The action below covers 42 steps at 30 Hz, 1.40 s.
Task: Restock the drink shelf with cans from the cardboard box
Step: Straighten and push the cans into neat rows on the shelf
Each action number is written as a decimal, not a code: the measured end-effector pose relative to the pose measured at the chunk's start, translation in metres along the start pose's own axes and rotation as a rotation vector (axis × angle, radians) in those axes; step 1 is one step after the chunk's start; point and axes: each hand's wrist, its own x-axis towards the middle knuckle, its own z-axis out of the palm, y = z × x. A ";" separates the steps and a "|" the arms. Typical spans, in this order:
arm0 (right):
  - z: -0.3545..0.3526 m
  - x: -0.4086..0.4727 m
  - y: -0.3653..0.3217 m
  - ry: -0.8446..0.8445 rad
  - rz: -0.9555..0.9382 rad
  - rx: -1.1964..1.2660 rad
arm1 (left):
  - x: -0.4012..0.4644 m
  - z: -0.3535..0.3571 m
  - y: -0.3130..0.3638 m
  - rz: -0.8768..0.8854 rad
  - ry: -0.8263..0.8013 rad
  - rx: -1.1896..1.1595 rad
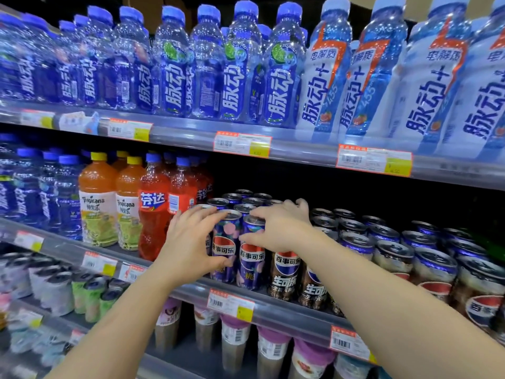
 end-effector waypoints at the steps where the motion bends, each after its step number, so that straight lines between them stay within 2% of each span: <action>1: 0.001 0.001 -0.001 -0.006 0.010 0.016 | 0.000 -0.001 -0.003 -0.001 -0.008 0.002; 8: -0.002 0.004 0.004 0.001 0.054 0.080 | 0.010 -0.003 -0.020 -0.002 -0.005 -0.021; 11: -0.006 0.005 0.002 -0.029 0.071 0.024 | 0.014 -0.003 -0.027 0.004 -0.001 -0.034; 16: -0.014 0.018 -0.025 0.101 0.041 -0.008 | 0.016 -0.008 -0.041 0.017 -0.006 -0.031; 20: -0.001 0.025 -0.044 0.060 0.008 -0.009 | 0.016 -0.010 -0.045 0.044 -0.027 -0.040; 26: -0.007 0.022 -0.033 0.042 -0.006 0.067 | 0.015 -0.017 -0.045 0.065 -0.060 -0.086; 42: -0.007 0.037 -0.044 -0.003 0.083 0.168 | 0.014 -0.019 -0.050 0.100 -0.059 -0.110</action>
